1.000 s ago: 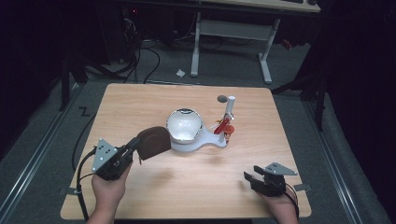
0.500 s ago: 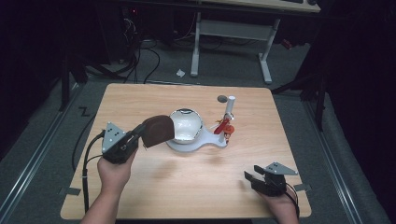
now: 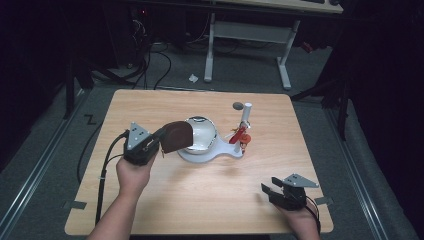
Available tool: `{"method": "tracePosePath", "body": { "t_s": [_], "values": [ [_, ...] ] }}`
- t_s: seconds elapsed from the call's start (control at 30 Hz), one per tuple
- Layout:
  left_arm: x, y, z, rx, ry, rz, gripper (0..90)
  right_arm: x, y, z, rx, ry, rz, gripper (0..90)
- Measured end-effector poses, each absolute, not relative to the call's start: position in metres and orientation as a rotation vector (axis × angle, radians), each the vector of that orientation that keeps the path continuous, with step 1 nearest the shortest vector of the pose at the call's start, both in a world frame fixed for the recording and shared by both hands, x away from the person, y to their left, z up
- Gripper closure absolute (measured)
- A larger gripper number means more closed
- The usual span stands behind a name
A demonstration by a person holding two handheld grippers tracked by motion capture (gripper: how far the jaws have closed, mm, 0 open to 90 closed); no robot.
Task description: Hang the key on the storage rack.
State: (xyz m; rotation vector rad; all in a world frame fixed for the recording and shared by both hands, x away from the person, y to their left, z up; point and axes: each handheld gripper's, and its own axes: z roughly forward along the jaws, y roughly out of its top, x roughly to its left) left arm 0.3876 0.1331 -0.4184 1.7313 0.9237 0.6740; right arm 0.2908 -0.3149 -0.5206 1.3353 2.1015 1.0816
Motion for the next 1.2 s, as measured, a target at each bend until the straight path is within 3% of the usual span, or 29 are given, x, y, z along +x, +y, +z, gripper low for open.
{"method": "tracePosePath", "body": {
  "t_s": [1.2],
  "values": [
    [0.428,0.094,-0.420,1.802,1.080,0.658,86.6,0.291,-0.315,-0.520,1.332,2.112,1.084,47.9]
  ]
}}
